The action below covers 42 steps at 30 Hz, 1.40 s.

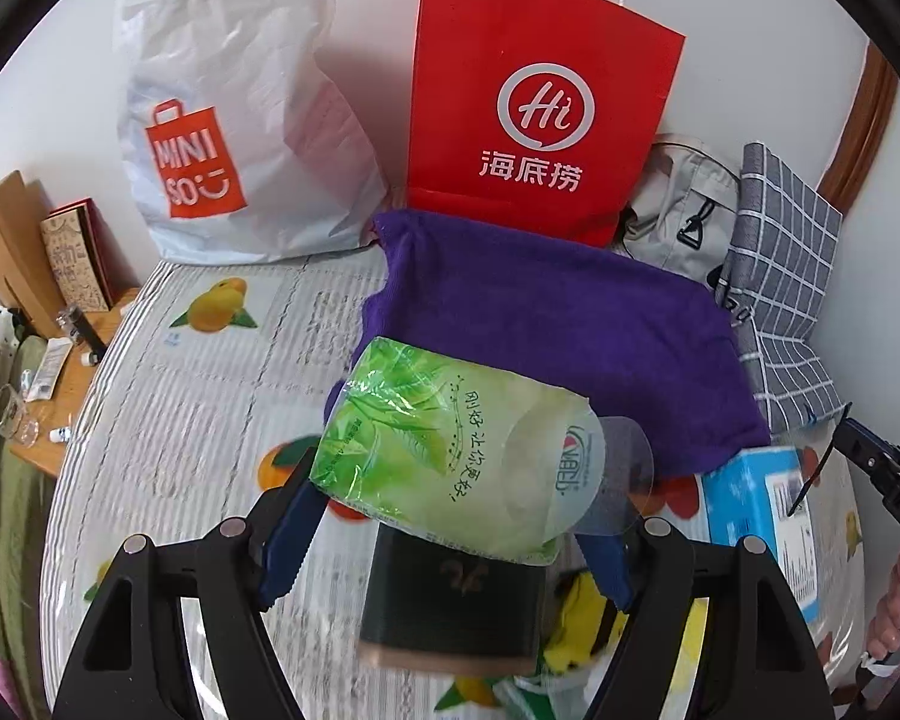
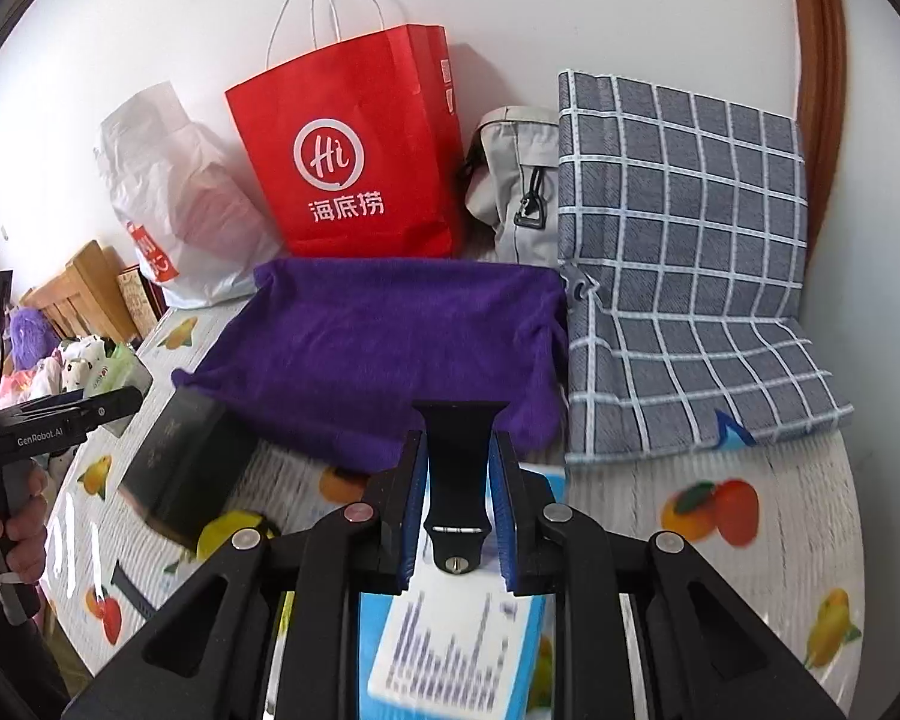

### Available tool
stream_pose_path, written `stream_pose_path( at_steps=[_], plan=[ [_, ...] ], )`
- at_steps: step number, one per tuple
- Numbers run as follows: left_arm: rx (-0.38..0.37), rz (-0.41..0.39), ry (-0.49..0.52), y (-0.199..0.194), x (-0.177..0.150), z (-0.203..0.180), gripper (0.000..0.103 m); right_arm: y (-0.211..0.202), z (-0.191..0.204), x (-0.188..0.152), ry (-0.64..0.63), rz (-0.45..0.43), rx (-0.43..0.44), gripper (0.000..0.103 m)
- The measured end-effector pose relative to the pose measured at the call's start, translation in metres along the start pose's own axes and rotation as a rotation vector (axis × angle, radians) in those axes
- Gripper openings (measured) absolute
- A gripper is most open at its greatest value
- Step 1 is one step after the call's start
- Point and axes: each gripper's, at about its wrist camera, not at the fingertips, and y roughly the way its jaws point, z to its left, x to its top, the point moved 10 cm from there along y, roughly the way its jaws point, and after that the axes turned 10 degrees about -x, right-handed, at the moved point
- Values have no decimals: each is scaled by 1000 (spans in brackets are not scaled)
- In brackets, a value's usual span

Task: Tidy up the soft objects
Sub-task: 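Lower both held items onto the purple towel and open both tools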

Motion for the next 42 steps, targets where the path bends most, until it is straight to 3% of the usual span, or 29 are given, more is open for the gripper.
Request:
stream_pose_path(
  at_steps=[15,20,22,35,38,40,42],
  plan=[
    [-8,26,-3,63,52,6,75,73,-3,53,0,27,16,20],
    [-7,52,-16,86,56,11,75,104,-2,55,-22,69,9,20],
    [-11,63,-27,95,58,12,75,113,0,54,-32,80,6,12],
    [-25,74,-21,137,82,1,75,152,1,56,-81,106,-16,13],
    [-38,95,-20,142,79,-2,77,152,2,56,-73,108,-1,18],
    [-41,104,-33,147,77,-1,77,153,4,56,-72,110,2,40],
    [-61,118,-57,151,75,0,77,150,4,57,-75,90,-10,51]
  ],
)
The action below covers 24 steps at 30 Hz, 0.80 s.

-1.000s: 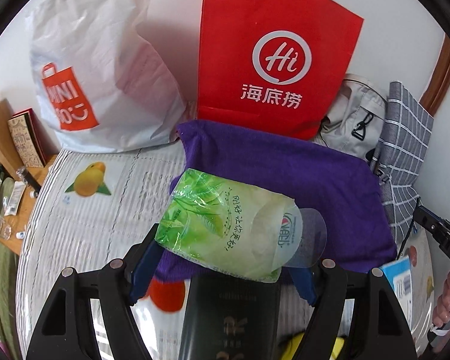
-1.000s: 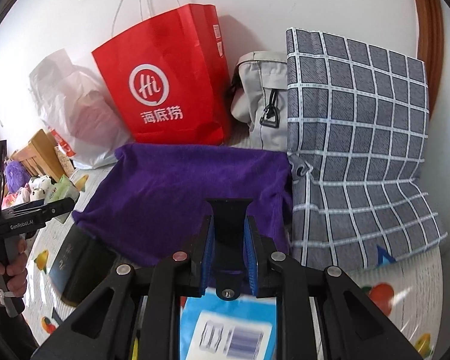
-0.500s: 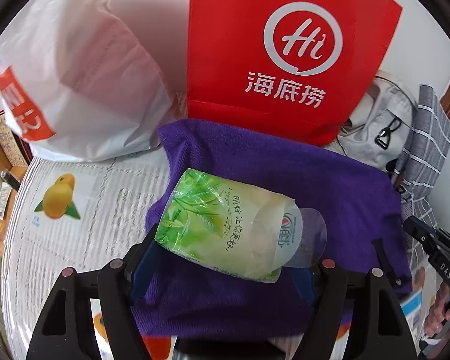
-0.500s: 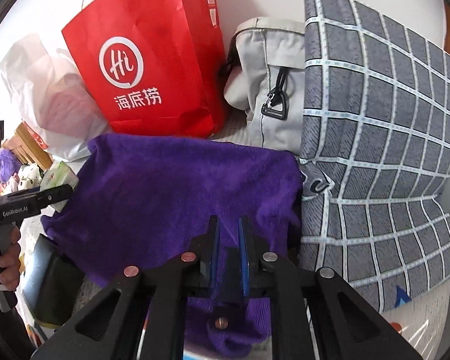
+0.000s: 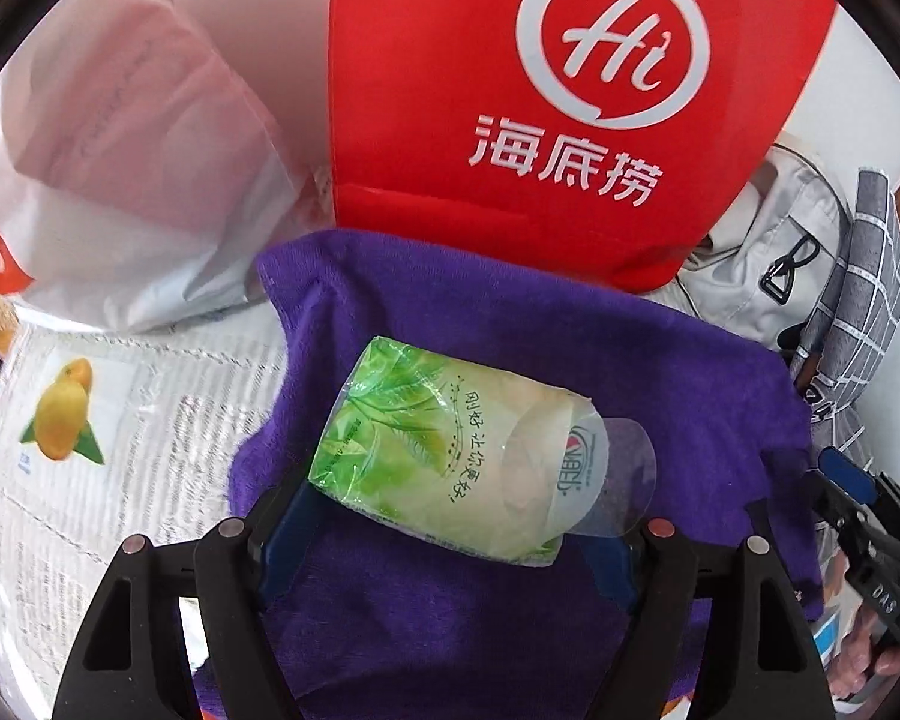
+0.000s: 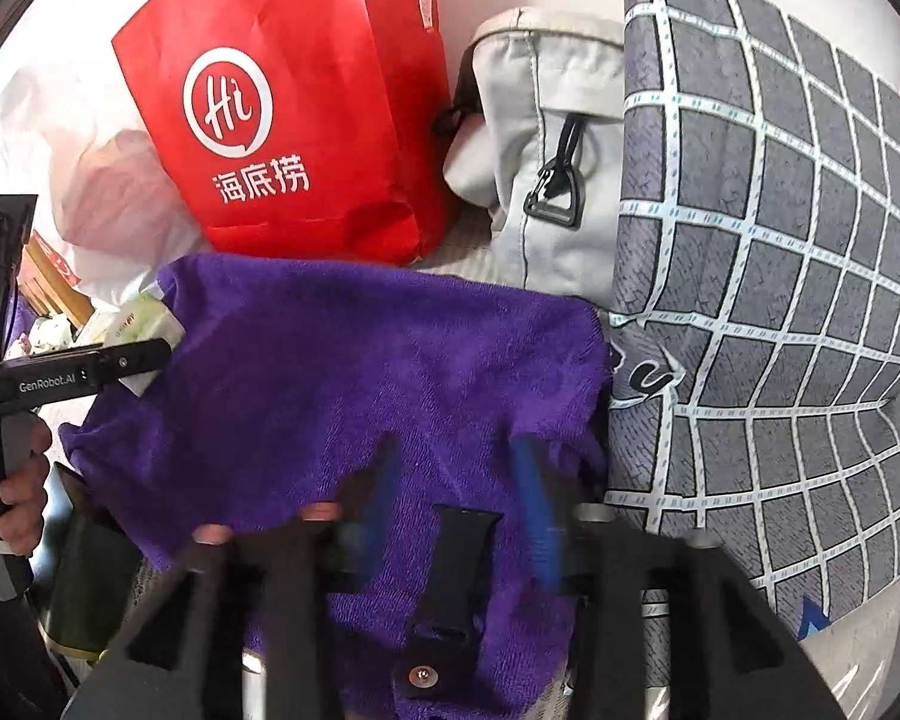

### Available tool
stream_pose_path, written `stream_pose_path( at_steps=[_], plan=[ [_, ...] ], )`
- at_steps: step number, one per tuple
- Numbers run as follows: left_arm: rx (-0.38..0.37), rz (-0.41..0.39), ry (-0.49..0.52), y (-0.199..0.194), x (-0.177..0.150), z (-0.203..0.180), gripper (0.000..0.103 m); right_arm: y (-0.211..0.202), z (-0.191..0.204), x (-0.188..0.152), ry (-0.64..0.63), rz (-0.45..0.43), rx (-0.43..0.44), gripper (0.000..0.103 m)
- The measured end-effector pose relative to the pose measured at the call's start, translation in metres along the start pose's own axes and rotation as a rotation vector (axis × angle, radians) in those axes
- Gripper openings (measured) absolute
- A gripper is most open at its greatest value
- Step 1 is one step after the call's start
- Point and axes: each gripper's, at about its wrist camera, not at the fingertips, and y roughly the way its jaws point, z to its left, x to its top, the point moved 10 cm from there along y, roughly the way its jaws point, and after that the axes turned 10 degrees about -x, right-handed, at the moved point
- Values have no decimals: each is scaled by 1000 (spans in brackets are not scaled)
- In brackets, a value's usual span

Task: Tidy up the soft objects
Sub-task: 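Lower both held items onto the purple towel and open both tools, then withdraw both tools from the towel back over the pile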

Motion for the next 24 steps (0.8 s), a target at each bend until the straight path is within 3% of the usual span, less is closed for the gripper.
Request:
stream_pose_path(
  at_steps=[3,8,14,18,24],
  plan=[
    [-4,4,-10,3,1,3,77,-4,2,2,-11,-14,-2,54],
    [24,-8,3,4,3,5,88,-2,5,3,-20,-11,-18,75],
    [28,-8,-1,0,3,2,90,5,4,4,9,10,-23,78],
    [24,-22,1,-10,4,-2,90,1,-1,4,37,15,-28,86],
    [40,-59,30,-38,-2,-13,90,-20,-7,-1,7,-2,-128,86]
  ],
)
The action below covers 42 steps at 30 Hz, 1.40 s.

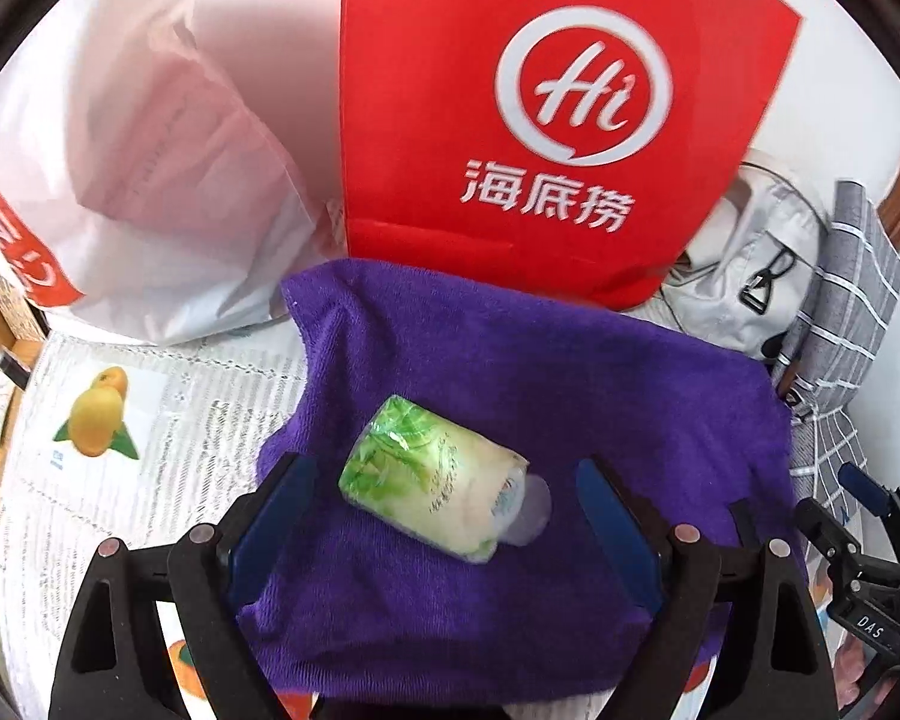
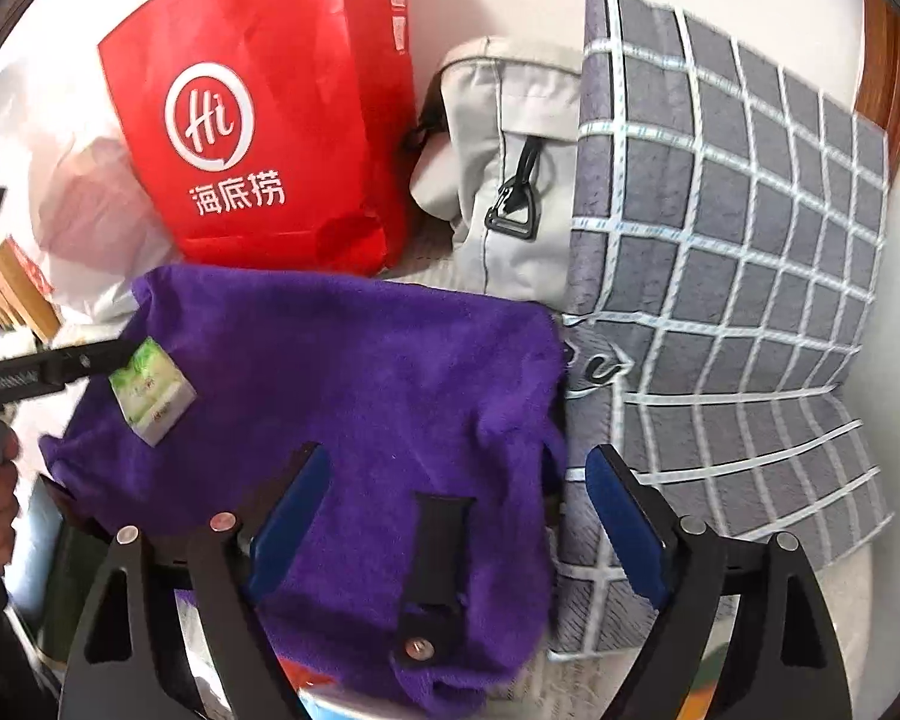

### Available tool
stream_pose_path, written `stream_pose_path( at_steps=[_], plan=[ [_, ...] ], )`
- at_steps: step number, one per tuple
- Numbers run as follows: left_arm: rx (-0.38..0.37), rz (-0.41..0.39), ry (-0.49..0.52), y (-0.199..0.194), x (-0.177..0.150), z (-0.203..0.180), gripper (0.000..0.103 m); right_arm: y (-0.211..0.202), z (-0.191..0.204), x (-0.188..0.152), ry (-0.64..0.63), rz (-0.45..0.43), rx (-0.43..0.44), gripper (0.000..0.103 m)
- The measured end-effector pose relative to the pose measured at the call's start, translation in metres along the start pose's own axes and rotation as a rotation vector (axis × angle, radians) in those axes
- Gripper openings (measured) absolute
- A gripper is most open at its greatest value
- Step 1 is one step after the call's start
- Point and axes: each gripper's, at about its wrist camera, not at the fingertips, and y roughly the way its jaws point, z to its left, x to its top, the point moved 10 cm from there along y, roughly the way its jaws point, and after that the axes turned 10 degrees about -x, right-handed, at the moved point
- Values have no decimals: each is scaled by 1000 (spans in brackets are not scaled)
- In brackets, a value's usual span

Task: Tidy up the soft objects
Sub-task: 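Withdraw both tools from the towel back over the pile, then close the right tool on the white sponge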

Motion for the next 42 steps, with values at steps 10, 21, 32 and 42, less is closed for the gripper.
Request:
stream_pose_path(
  at_steps=[10,21,32,42],
  plan=[
    [-4,-60,9,-76,-37,-1,89,-72,3,-33,-41,-53,-32,86],
    [2,-62,-28,-146,-117,25,89,-142,34,-104,8,-12,79,86],
    [2,-35,-67,-161,-204,44,89,-155,63,-177,-11,38,97,70],
    [-2,22,-121,-160,-253,61,89,-153,71,-188,27,11,110,32]
  ],
)
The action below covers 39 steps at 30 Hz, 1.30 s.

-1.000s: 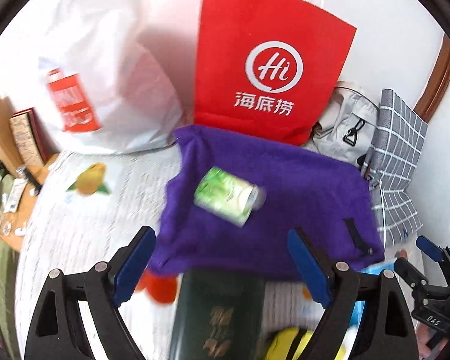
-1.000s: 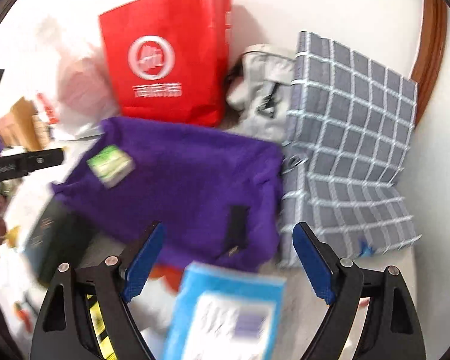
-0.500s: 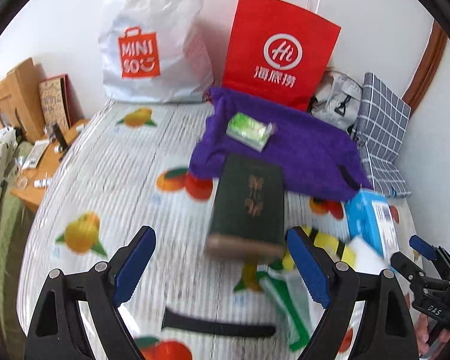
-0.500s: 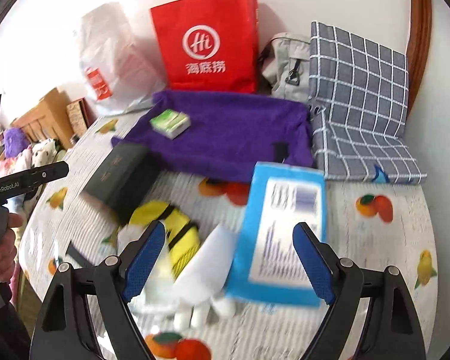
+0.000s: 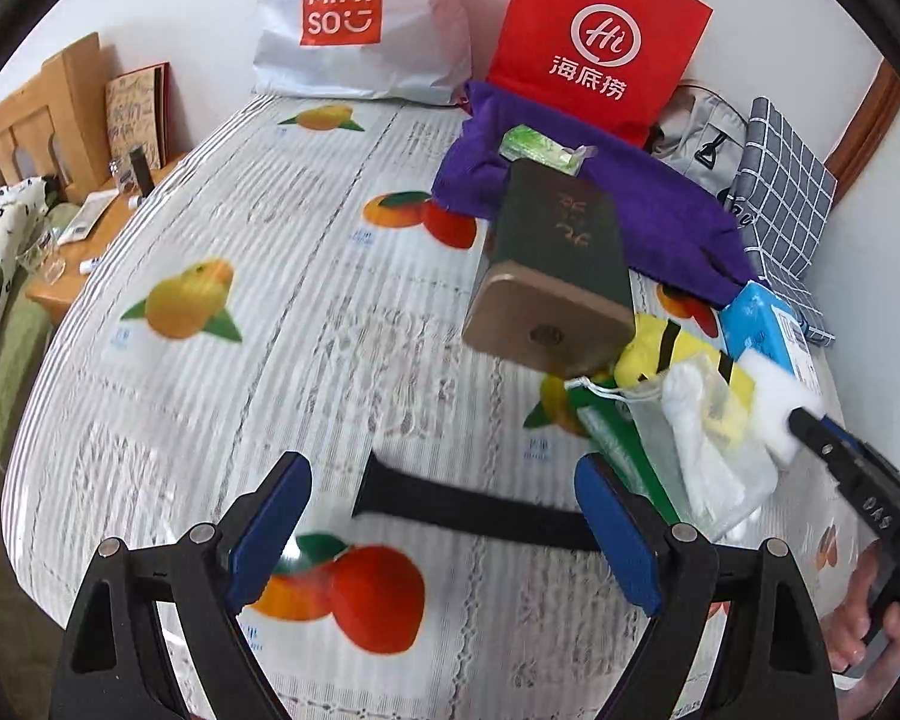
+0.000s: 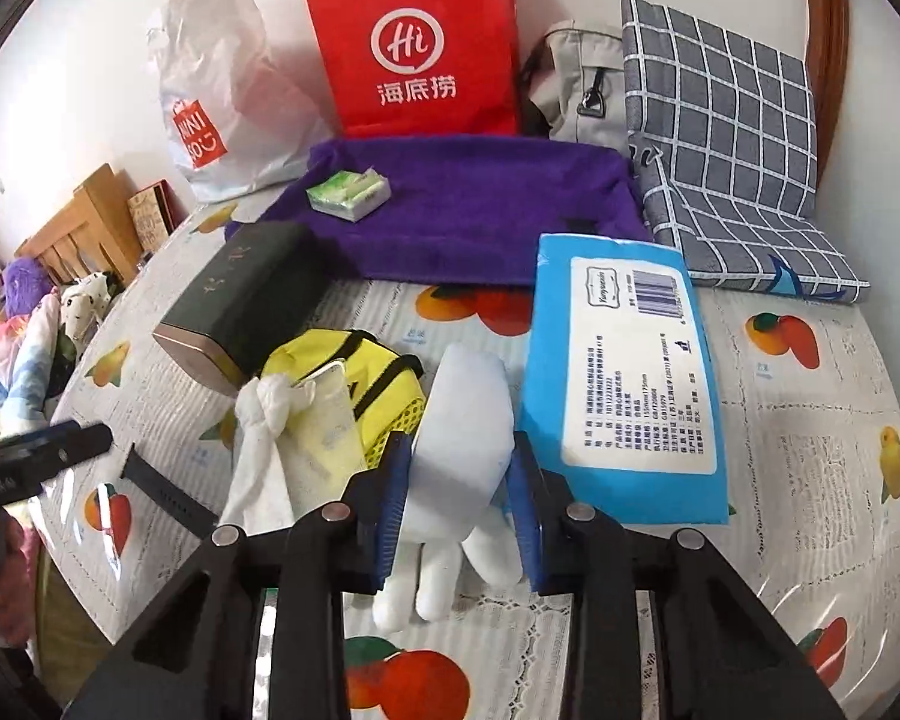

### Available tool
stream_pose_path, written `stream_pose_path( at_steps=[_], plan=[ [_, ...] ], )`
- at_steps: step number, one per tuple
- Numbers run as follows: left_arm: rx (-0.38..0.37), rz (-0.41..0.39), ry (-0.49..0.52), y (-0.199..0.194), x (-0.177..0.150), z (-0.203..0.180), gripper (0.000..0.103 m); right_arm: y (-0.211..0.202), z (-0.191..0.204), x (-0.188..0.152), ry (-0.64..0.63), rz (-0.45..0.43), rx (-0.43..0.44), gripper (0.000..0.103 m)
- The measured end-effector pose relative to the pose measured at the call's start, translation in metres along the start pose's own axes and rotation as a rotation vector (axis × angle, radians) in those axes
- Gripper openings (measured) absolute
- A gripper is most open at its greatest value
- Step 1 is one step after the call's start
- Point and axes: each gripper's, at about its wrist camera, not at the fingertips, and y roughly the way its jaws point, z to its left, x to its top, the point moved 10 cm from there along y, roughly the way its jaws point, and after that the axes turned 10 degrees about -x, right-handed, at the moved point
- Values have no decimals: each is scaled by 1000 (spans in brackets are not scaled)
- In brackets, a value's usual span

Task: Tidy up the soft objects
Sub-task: 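Close the right tool on the white sponge, then lift the white sponge with the right tool while the left tool grasps the black strap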

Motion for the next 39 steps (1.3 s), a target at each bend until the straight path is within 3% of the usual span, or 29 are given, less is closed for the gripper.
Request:
stream_pose_path(
  at_steps=[8,16,19,22,27,32,39],
  plan=[
    [34,35,-17,1,-24,7,89,-48,-14,0,-7,-80,-6,32],
    [10,60,-51,16,-44,2,89,-86,-32,-43,-83,-120,26,33],
    [-11,82,-73,30,-49,-1,89,-85,-48,-61,-77,-114,10,33],
    [4,53,-64,35,-43,-6,89,-76,-69,-78,-74,-109,-56,33],
    [13,36,-35,47,-27,-15,89,-50,-84,-103,-58,-65,-83,33],
    [85,41,-15,57,-18,-18,93,-33,-76,-114,-100,-44,-63,34],
    [200,59,50,60,-31,-25,94,-21,-67,-113,-83,-31,-17,50]
  ],
)
